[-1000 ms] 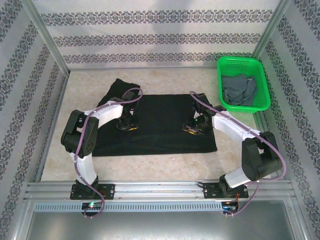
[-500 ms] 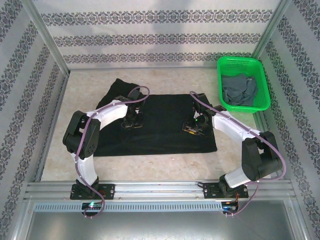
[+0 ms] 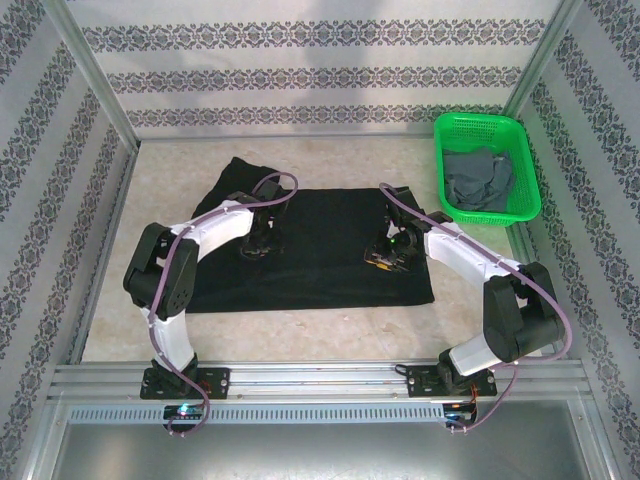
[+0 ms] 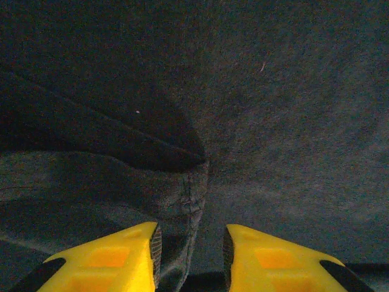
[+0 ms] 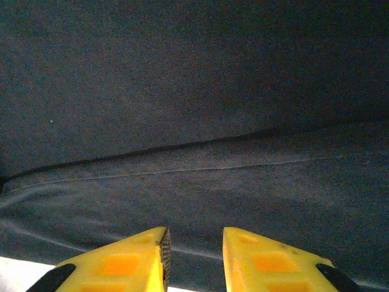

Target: Fold and stack the t-shirts

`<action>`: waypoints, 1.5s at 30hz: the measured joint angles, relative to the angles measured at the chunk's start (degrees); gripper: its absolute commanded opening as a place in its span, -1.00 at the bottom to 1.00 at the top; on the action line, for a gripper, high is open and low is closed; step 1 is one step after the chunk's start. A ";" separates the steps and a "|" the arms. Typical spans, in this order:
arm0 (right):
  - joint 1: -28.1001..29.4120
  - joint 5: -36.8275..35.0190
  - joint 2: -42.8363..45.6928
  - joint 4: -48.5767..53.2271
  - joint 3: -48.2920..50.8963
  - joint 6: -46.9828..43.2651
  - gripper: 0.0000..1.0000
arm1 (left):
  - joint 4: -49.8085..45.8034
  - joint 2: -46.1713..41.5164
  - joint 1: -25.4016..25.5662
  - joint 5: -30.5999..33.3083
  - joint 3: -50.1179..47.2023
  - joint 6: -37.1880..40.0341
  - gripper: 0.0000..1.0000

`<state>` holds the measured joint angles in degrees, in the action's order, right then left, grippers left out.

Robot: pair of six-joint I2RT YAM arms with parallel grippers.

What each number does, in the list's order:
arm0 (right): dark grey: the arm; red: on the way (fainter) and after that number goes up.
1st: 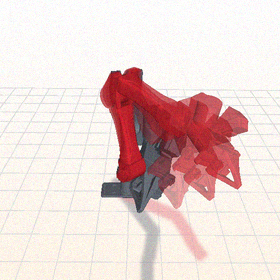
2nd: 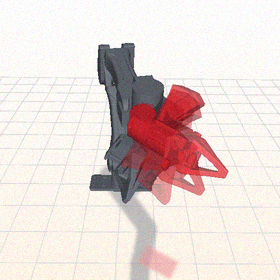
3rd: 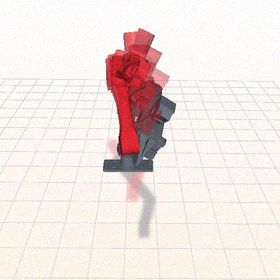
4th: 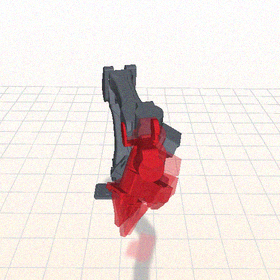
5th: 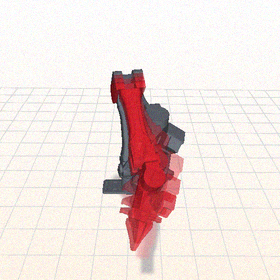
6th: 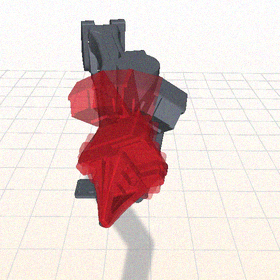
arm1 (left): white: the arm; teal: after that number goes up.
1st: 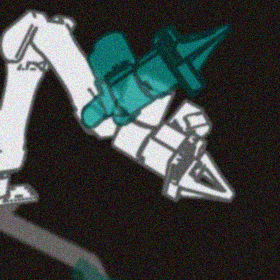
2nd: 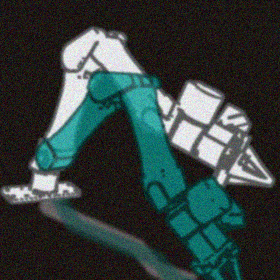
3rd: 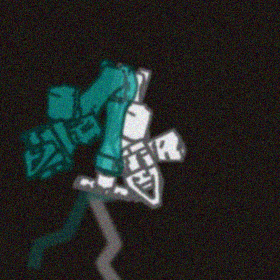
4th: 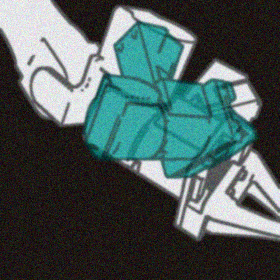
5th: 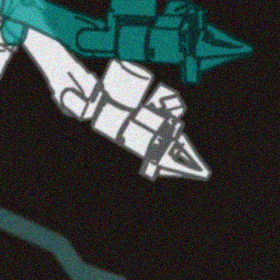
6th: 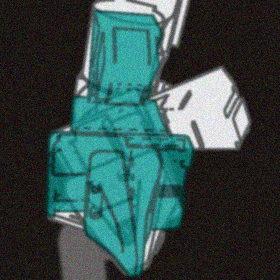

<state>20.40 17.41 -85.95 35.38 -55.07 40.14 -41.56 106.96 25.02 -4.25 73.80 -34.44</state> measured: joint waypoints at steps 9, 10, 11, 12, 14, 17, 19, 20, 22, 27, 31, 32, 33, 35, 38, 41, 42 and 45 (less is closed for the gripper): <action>0.00 0.02 0.59 0.02 0.02 0.02 -0.38 | 0.20 3.34 0.00 0.00 0.04 0.44 -0.66; 0.00 0.00 0.70 0.02 0.02 0.04 -0.38 | 0.24 3.34 0.00 -0.02 0.04 0.50 -0.70; 0.00 0.02 0.74 0.02 0.02 0.04 -0.38 | 0.33 3.34 0.00 -0.02 0.04 0.63 -0.75; 0.00 0.00 0.74 0.02 0.02 0.09 -0.38 | 0.33 3.34 0.00 -0.02 0.04 0.66 -0.79; 0.00 0.00 0.74 0.02 0.02 0.13 -0.38 | 0.37 3.34 0.00 -0.02 0.04 0.76 -0.89; 0.00 0.00 0.74 0.02 0.02 0.11 -0.38 | 0.37 3.21 0.11 0.00 0.04 0.94 -0.98; 0.00 0.00 0.74 0.02 0.02 0.13 -0.38 | 0.37 3.15 0.26 0.09 0.04 1.07 -1.00; 0.00 0.02 0.74 0.02 0.02 0.13 -0.38 | 0.37 3.15 0.42 0.31 0.04 1.09 -1.00; 0.00 0.02 0.74 0.02 0.02 0.13 -0.38 | 0.37 3.04 1.05 0.92 0.04 1.31 -1.00; 0.00 0.04 0.74 0.02 0.02 0.13 -0.38 | 0.37 2.12 3.02 2.84 0.02 2.62 -1.00; 0.00 0.07 0.74 -0.04 0.11 0.15 -0.38 | 0.50 1.44 4.59 4.35 -0.13 4.59 -1.00; 0.00 0.09 0.74 -0.11 0.20 0.17 -0.38 | 0.63 1.36 4.96 4.57 -0.26 5.01 -0.93; 0.00 0.20 0.74 -0.31 0.37 0.22 -0.38 | 0.90 1.20 5.38 4.98 -0.52 5.57 -0.77; 0.00 0.26 0.74 -0.72 0.85 0.42 -0.37 | 1.42 0.94 5.92 5.38 -1.20 6.34 -0.58; 0.00 0.35 0.72 -1.25 1.73 0.61 -0.37 | 2.23 0.11 6.12 5.95 -2.36 7.50 -0.25; -0.04 0.44 0.72 -1.36 2.34 0.61 -0.38 | 2.51 -2.12 6.12 6.80 -3.10 8.15 0.05; -0.22 0.42 0.72 -1.33 2.47 0.61 -0.38 | 2.56 -3.50 6.12 7.19 -3.30 7.93 0.06; -1.60 0.39 0.94 -1.53 3.56 0.59 -0.38 | 3.04 -10.12 5.60 7.48 -5.35 5.77 -0.02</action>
<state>18.81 17.80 -85.01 33.85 -51.51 40.73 -38.52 96.84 30.61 3.22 68.45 -28.67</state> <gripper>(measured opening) 0.312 0.511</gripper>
